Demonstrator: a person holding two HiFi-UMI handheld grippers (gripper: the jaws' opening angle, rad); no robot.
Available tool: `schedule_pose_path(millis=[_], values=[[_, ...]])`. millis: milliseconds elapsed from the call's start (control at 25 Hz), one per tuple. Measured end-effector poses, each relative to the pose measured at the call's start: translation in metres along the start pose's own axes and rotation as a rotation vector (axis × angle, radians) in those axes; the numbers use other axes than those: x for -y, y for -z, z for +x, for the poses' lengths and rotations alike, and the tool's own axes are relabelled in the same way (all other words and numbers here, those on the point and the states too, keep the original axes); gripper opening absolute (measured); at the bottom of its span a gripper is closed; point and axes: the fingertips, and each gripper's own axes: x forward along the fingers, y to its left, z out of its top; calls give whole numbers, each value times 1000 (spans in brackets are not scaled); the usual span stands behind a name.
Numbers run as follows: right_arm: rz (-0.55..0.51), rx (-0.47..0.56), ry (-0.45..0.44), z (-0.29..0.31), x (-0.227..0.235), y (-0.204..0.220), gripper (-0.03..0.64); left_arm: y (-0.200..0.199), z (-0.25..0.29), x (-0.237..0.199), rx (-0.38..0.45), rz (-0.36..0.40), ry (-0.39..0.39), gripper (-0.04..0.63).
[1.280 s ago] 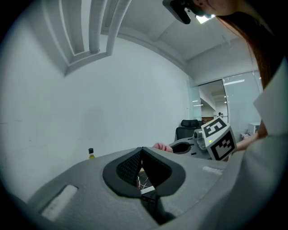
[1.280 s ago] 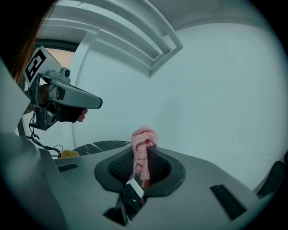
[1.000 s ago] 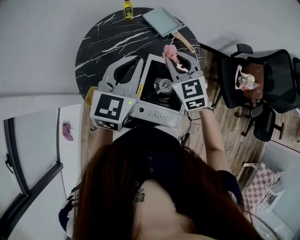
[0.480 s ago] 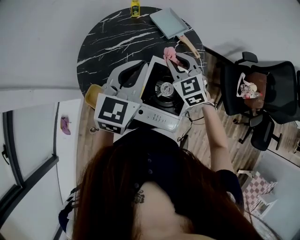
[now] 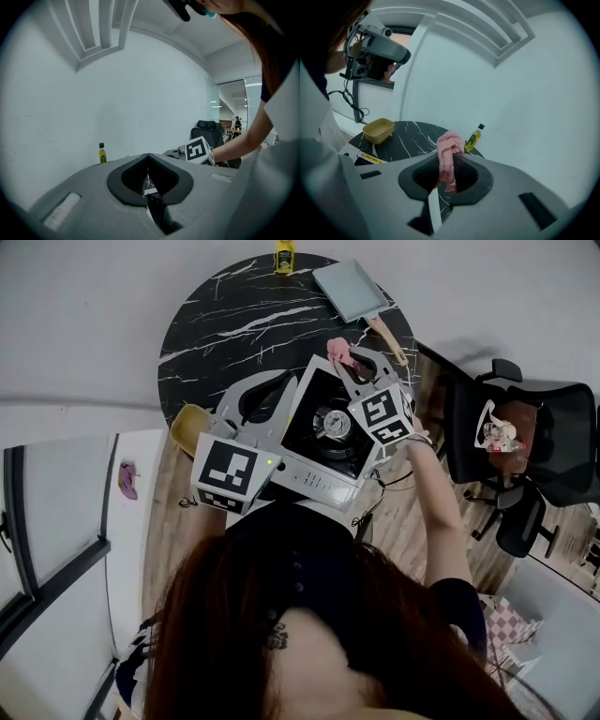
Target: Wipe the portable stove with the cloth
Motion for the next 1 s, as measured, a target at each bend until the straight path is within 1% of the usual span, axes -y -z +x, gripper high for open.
schedule_pose_path(millis=[520,680,1000], values=[[-87,-7,-124,38,-7,28,67,11,-1,0,-38,-18,-35,12],[-106,-14,-168,48,-12,37,67,12,-1,1,-36,-8,-46,12],[-144,-55,-238,67,-21,55,67,16,-4,2,-49,-21,-59,12]])
